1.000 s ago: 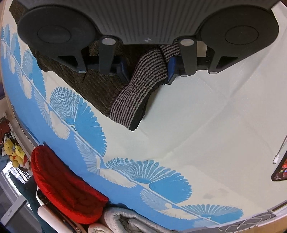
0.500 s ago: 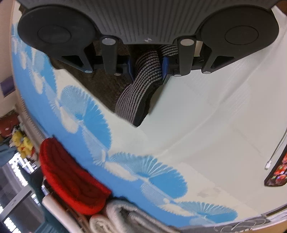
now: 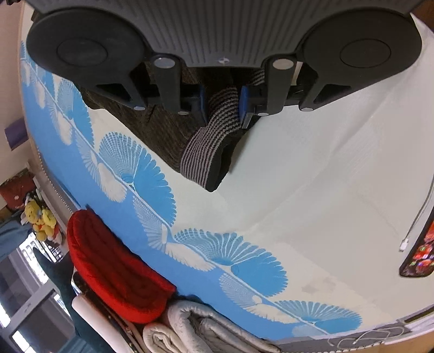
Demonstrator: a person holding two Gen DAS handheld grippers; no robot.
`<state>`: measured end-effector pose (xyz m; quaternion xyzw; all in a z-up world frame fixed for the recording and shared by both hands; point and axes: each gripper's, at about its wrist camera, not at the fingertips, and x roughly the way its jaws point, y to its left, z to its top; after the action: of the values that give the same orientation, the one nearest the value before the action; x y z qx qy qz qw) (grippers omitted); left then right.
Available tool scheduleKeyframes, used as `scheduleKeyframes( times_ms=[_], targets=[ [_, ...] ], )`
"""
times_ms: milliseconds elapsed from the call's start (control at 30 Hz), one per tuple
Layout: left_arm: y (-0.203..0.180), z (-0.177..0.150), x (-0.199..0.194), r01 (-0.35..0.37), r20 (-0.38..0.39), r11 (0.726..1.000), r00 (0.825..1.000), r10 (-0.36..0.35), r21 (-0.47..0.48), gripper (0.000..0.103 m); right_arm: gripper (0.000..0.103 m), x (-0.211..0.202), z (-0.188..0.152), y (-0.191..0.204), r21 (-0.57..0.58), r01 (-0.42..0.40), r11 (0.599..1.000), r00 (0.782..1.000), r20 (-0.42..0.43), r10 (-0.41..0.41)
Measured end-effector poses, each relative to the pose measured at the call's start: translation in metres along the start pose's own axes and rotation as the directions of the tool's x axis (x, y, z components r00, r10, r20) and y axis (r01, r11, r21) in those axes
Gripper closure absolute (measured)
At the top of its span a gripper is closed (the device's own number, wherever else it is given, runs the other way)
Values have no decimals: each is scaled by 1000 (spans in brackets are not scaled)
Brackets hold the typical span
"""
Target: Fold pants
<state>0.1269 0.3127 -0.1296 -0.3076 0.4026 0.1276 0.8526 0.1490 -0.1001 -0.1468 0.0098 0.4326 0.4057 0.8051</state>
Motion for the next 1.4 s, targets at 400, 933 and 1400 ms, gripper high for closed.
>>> scheduleKeyframes(
  times_ms=[400,933,1400],
  targets=[
    [9,-1,-5,-23,21,999,1000,24,-48,74,99,3,5,-4,113,-73,991,997,24,71],
    [-79,-63,35,-20,-124,951,990,62,309,48,95,-9,-8,-3,51,305,951,952,20,-306],
    [-174,-111,-9,79,72,912,990,-118,403,21,51,-196,-117,-95,651,386,654,813,95,-575]
  ],
)
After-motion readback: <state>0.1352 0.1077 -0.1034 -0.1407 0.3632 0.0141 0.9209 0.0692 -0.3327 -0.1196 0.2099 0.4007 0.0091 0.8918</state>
